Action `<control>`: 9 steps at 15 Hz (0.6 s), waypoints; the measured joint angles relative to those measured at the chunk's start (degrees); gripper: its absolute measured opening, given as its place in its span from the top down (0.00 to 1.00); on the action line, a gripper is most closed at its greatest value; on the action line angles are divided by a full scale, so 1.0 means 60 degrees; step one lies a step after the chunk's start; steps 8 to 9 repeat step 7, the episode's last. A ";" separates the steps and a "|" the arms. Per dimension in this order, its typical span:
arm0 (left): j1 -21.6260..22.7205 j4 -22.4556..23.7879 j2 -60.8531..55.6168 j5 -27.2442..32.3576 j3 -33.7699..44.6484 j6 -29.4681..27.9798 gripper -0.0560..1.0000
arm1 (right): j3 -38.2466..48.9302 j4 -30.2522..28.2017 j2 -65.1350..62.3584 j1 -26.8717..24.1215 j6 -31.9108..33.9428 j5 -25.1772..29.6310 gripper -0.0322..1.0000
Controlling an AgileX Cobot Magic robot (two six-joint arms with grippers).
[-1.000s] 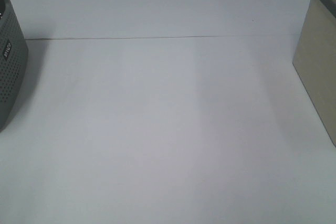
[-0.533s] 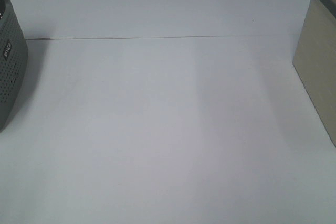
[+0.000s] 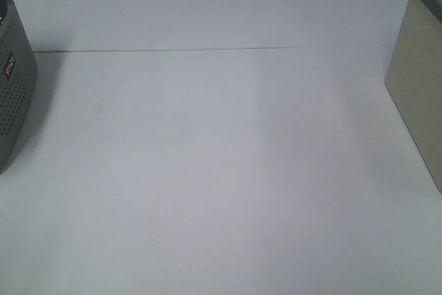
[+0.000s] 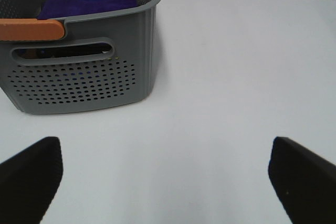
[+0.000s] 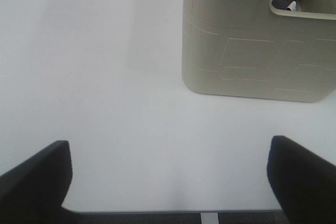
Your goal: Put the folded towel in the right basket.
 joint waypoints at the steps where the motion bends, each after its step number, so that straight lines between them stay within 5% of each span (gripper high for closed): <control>1: 0.0000 0.0000 0.0000 0.0000 0.0000 0.0000 0.01 | 0.0000 0.0000 0.0000 0.0000 0.0000 0.0000 0.03; 9: 0.0000 0.0000 0.0000 0.0000 0.0000 0.0000 0.01 | 0.0000 0.0010 0.0000 0.0000 0.0000 0.0000 0.03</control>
